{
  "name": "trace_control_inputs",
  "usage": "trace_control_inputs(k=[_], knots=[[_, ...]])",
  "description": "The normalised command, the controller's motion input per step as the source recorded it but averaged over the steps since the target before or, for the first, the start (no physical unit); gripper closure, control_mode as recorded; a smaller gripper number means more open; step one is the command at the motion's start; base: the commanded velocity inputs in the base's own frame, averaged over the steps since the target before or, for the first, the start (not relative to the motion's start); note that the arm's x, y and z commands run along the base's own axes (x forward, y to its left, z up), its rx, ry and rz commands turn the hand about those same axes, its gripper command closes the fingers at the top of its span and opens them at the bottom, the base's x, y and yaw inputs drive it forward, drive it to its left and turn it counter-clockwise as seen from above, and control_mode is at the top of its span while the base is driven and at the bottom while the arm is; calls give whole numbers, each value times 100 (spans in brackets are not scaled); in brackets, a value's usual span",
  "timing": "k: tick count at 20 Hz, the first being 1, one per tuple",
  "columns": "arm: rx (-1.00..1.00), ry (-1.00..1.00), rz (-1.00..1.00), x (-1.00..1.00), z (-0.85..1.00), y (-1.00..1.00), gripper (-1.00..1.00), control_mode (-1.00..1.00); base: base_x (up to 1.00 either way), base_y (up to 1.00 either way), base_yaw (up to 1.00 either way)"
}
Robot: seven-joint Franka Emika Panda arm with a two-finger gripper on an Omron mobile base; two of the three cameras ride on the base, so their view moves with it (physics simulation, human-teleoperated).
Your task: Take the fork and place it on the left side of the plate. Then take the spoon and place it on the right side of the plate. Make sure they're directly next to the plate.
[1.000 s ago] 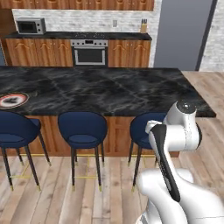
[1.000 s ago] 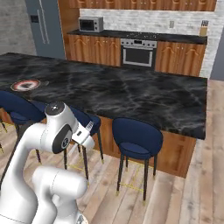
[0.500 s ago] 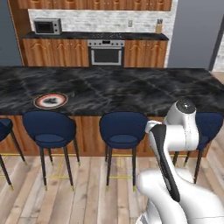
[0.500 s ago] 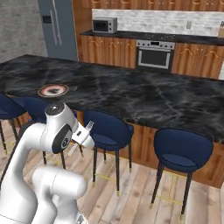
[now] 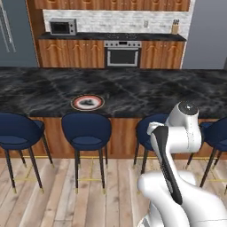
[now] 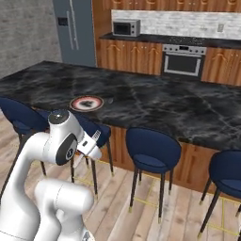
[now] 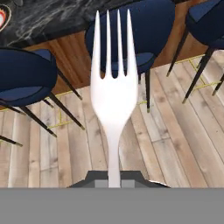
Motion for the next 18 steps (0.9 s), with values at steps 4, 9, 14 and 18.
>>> trace_control_inputs(k=[4, 9, 14, 18], knots=[[0, 0, 0, 0, 0, 0, 100, 100, 46, 69, 0], [0, 0, 0, 0, 0, 0, 100, 100, 63, 57, 0], [0, 0, 0, 0, 0, 0, 100, 100, 61, 51, 0], [0, 0, 0, 0, 0, 0, 100, 100, 55, 45, 0]])
